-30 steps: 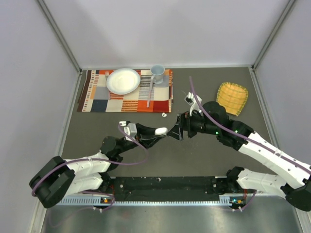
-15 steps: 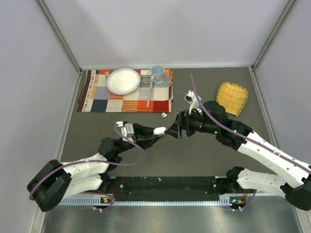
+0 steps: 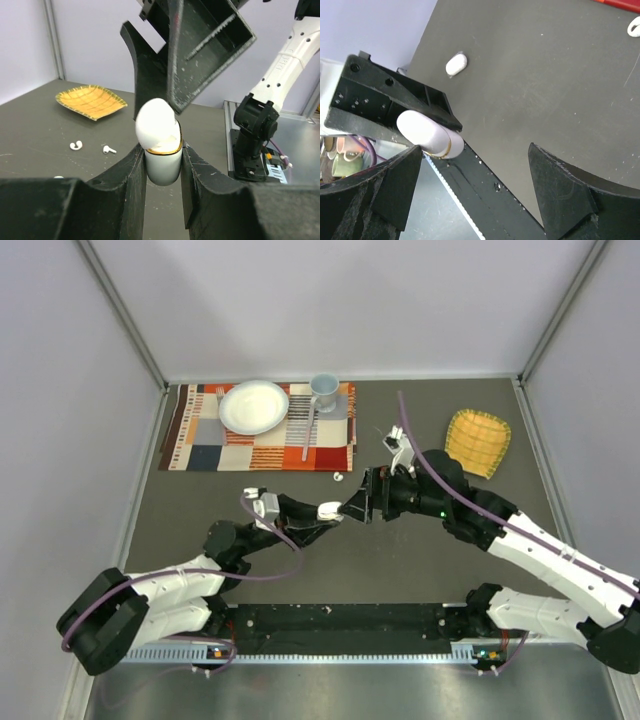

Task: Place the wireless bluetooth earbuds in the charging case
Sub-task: Open the charging case.

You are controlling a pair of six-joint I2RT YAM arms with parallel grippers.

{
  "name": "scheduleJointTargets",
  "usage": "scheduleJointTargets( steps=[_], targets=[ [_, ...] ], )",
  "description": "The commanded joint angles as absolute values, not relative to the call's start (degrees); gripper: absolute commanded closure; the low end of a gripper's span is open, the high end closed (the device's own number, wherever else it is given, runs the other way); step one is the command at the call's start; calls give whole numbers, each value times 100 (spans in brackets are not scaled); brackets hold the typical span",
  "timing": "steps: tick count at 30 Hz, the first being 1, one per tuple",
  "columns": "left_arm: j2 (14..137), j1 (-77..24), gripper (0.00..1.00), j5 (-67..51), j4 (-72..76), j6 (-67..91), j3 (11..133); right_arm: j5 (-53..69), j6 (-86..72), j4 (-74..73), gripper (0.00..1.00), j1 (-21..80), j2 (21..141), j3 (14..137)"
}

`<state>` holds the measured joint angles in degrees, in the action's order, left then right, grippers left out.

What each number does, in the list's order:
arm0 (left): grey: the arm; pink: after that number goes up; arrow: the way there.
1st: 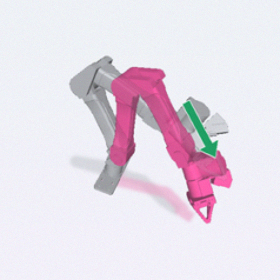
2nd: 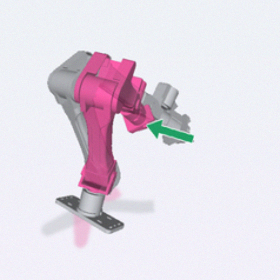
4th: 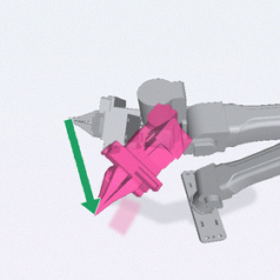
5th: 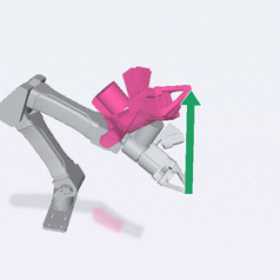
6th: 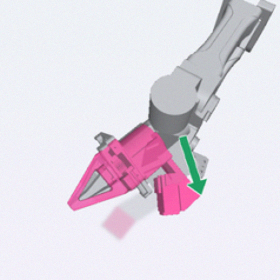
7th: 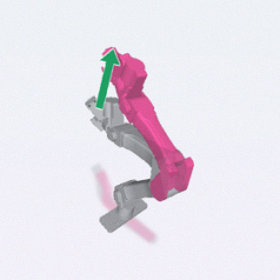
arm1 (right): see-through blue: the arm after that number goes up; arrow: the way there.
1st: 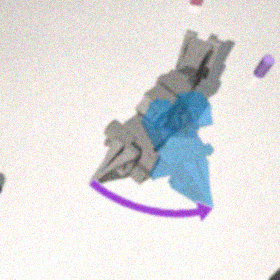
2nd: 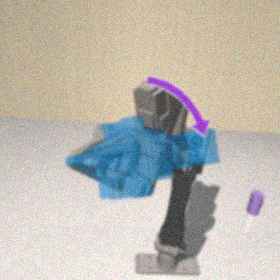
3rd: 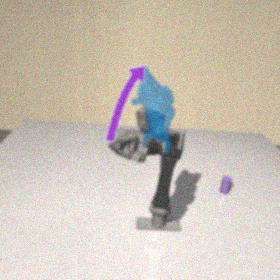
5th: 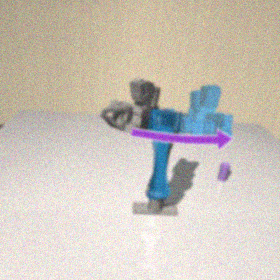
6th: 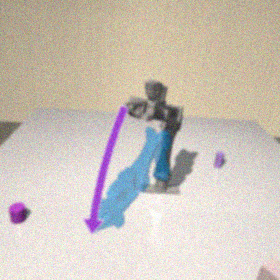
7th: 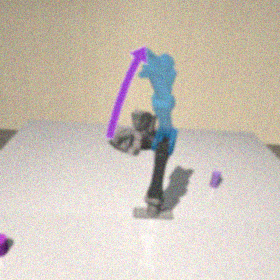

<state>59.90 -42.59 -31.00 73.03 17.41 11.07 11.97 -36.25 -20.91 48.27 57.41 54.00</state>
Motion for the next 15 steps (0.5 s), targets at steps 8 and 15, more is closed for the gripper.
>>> scheduleJointTargets(
  steps=[8, 15],
  targets=[
    [5836, -4351, 100, -3797, 9545, 1811, 1222, 791, -3823, -1635, 12, 4869, 5818, 5810],
    [5810, -4351, 100, -3639, 9317, 1600, 1143, 800, -3762, -1503, 8, 4860, 5678, 5854]
  ],
)
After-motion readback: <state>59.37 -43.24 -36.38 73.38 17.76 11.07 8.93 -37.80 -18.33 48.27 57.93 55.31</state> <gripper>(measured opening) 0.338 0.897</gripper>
